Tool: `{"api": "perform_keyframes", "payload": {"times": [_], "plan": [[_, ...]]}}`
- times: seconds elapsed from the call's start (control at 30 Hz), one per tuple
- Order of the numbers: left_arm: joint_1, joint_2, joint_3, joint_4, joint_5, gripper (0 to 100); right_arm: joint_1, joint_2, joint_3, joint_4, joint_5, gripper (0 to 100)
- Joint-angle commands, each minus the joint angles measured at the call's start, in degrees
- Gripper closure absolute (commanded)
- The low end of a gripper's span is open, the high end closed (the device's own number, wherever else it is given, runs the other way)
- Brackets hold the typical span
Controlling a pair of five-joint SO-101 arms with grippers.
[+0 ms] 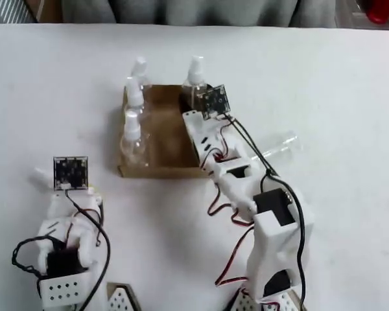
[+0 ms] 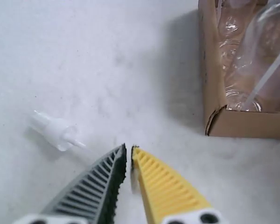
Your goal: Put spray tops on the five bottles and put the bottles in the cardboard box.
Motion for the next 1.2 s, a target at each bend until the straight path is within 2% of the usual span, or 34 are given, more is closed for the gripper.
{"api": "perform_keyframes", "payload": {"times": [0.0,0.07,0.23,0.33,1.17], "plan": [[-0.6,-0.6,-0.3,-0.1,-0.6,98,-0.5,0.3,0.6,0.0,0.0,97.6],[-0.6,-0.6,-0.3,-0.1,-0.6,98,-0.6,0.6,0.5,0.0,0.0,96.3],[-0.6,-0.6,-0.3,-0.1,-0.6,98,-0.8,0.7,0.6,0.2,0.1,84.1],[-0.6,-0.6,-0.3,-0.1,-0.6,98,-0.8,0.7,0.7,0.2,0.1,80.0],[-0.6,-0.6,-0.3,-0.1,-0.6,98,-2.6,0.7,0.6,0.0,0.1,79.3]]}}
